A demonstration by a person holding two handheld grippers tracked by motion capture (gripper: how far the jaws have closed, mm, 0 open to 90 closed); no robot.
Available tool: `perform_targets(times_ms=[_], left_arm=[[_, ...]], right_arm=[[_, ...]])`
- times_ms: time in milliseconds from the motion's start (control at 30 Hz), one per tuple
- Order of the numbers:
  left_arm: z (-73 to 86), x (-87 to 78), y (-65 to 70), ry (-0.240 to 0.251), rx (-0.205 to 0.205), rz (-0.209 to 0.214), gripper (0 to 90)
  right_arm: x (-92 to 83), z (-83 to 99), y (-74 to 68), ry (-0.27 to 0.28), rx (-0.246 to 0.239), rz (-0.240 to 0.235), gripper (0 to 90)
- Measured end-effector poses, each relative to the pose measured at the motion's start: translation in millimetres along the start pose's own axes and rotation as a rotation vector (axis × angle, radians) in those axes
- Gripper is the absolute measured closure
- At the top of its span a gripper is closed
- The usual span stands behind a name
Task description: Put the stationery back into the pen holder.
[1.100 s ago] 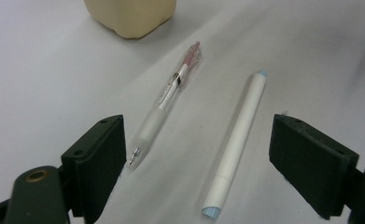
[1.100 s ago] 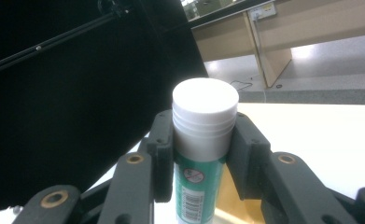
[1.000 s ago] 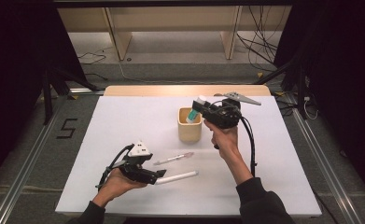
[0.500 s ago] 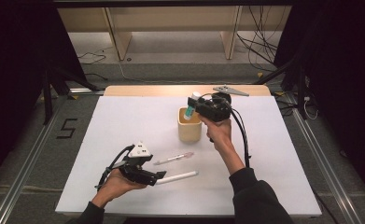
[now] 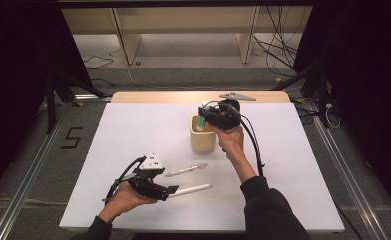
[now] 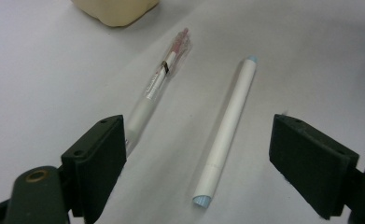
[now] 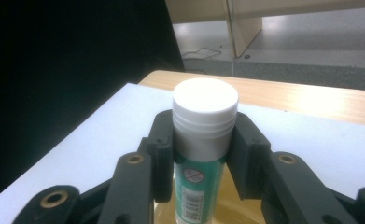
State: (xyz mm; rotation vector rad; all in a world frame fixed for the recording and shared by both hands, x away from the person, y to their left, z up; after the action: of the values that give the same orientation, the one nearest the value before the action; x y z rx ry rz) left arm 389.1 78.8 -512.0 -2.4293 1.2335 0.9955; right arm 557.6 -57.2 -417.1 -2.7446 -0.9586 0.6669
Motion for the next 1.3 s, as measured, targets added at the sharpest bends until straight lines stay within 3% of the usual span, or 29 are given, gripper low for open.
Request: perform_targets(times_ms=[433,1300], left_arm=[[1.8,1.3,2.3,-0.014,0.011,0.008,18.6],[3.9,2.3,3.3,-0.029,0.016,0.017,18.6]], right_arm=[[12.9,13.6,2.7,-0.067,-0.008,0.026,65.2],[25.4,35.4,-2.8,-0.145,-0.104,0.061,65.1]])
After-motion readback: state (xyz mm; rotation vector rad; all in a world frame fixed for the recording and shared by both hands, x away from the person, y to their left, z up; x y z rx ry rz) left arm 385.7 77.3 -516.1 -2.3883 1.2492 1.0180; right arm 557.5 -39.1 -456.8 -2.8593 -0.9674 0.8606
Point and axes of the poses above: each handheld gripper's, and its own axes: x roughly forward along the jaws, z roughly out of its underside, y roughly to its right, the point moved 10 cm from there along x, roughly forward along the jaws, and after that the axes turned 2 degrees about y, right-handed, at the moved point
